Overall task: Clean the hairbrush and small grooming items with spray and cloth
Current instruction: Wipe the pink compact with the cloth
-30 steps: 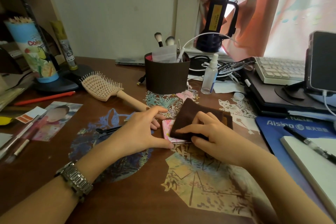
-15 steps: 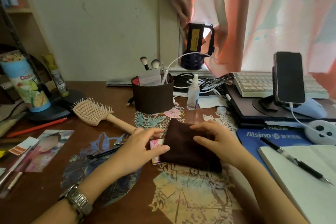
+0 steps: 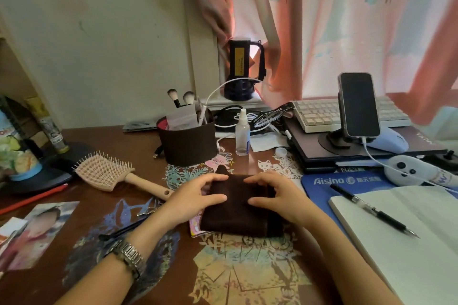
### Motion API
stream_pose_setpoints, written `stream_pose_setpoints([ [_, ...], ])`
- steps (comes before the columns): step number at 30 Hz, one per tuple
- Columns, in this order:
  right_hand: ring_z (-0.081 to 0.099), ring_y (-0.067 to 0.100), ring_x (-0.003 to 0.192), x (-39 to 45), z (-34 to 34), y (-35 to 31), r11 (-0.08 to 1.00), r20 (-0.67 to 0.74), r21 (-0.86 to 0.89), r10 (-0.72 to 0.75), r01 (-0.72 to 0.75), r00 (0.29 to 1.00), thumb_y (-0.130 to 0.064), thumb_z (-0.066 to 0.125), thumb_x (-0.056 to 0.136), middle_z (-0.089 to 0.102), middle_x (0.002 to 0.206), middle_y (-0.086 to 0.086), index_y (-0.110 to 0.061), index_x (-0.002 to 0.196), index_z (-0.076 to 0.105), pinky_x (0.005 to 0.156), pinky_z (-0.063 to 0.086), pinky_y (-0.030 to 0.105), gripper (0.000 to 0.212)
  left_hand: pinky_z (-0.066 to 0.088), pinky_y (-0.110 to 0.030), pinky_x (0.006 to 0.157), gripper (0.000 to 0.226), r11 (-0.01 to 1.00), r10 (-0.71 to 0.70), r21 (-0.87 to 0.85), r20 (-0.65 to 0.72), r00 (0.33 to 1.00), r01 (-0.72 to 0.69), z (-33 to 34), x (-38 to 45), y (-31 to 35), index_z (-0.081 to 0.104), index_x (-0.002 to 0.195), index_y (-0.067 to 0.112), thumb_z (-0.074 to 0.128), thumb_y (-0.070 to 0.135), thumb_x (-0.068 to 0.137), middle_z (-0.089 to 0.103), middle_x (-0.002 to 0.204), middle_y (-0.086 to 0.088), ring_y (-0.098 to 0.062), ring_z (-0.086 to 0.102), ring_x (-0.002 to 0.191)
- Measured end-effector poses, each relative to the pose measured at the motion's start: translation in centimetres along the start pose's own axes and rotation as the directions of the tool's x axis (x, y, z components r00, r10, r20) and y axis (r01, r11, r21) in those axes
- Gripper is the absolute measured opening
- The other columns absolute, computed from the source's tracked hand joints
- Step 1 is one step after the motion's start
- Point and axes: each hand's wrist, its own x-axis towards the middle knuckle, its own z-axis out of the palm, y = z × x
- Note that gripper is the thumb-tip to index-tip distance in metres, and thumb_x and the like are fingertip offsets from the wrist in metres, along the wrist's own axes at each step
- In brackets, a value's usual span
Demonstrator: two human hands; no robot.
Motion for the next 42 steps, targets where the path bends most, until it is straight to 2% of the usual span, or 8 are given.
stream_pose_setpoints([
  [2,0.046,-0.009,0.104,0.1,0.0,0.2,1.0,-0.016,0.007,0.005,-0.004,1.0,-0.028,0.072,0.08,0.051,0.112,-0.022,-0.042,0.114,0.057,0.081,0.035,0.009,0.04,0.053,-0.027,0.09,0.043,0.999,0.04,-0.018,-0.033,0.999,-0.041,0.2,0.3,-0.1,0.058,0.118,0.042,0.071,0.021,0.083,0.06,0.118,0.015,0.0,0.059,0.105],
  [7,0.043,-0.003,0.111,0.3,0.2,0.6,0.997,-0.072,0.075,0.038,-0.032,0.997,-0.031,0.074,0.078,0.045,0.119,-0.015,-0.042,0.122,0.054,0.088,0.035,0.01,0.05,0.048,-0.022,0.097,0.049,0.981,0.165,-0.089,-0.075,0.983,-0.172,0.6,0.6,1.5,0.059,0.114,0.048,0.069,0.011,0.084,0.053,0.13,0.016,0.002,0.054,0.115],
  [12,0.04,0.01,0.128,0.6,0.4,0.6,0.927,-0.192,0.375,0.103,-0.024,0.976,-0.034,0.081,0.07,0.042,0.135,-0.008,-0.046,0.118,0.058,0.106,0.035,0.028,0.054,0.047,-0.041,0.1,0.046,0.962,0.225,-0.135,-0.1,0.969,-0.237,0.3,1.2,3.8,0.059,0.117,0.046,0.067,0.023,0.078,0.053,0.133,0.008,-0.01,0.052,0.124],
  [17,0.042,0.008,0.128,0.3,0.2,0.0,0.767,-0.234,0.641,0.191,0.004,0.953,-0.022,0.081,0.07,0.053,0.131,-0.017,-0.045,0.114,0.062,0.106,0.038,0.036,0.053,0.059,-0.034,0.077,0.046,0.92,0.239,-0.289,-0.123,0.963,-0.265,0.1,1.9,5.9,0.06,0.117,0.033,0.061,-0.001,0.087,0.069,0.112,-0.006,-0.017,0.07,0.096],
  [24,0.06,0.027,0.115,0.5,-0.1,-0.7,0.349,-0.121,0.935,0.125,0.071,0.985,-0.004,0.07,0.078,0.063,0.124,0.011,-0.025,0.124,0.06,0.099,0.047,0.047,0.051,0.055,-0.032,0.087,0.047,0.863,0.279,-0.398,-0.138,0.95,-0.311,-0.8,2.4,7.8,0.062,0.118,0.032,0.06,-0.002,0.086,0.067,0.116,0.005,-0.016,0.066,0.104],
  [29,0.058,0.03,0.118,0.4,-0.5,-0.7,0.114,0.001,0.993,0.117,-0.015,0.993,-0.007,0.061,0.083,0.061,0.129,0.01,-0.023,0.132,0.053,0.095,0.05,0.046,0.052,0.052,-0.02,0.079,0.047,0.826,0.315,-0.439,-0.16,0.936,-0.353,-1.5,2.6,8.5,0.062,0.12,0.029,0.058,-0.004,0.086,0.066,0.118,0.006,-0.013,0.066,0.104],
  [36,0.058,0.03,0.118,0.5,-0.1,-1.1,0.162,0.146,0.974,0.081,-0.157,0.986,-0.012,0.062,0.086,0.06,0.129,0.013,-0.019,0.137,0.048,0.09,0.053,0.043,0.054,0.052,-0.025,0.087,0.048,0.836,0.308,-0.422,-0.168,0.936,-0.351,-2.2,2.6,8.3,0.062,0.119,0.031,0.058,-0.002,0.086,0.066,0.119,0.008,-0.014,0.063,0.109],
  [42,0.063,0.03,0.11,0.5,-0.3,-0.9,0.184,-0.001,0.983,0.157,-0.028,0.988,-0.003,0.067,0.076,0.065,0.121,0.015,-0.028,0.135,0.048,0.084,0.055,0.045,0.066,0.037,-0.044,0.109,0.048,0.858,0.281,-0.392,-0.184,0.942,-0.332,-2.8,2.6,7.8,0.063,0.118,0.036,0.063,0.004,0.083,0.064,0.123,0.009,-0.015,0.058,0.118],
])
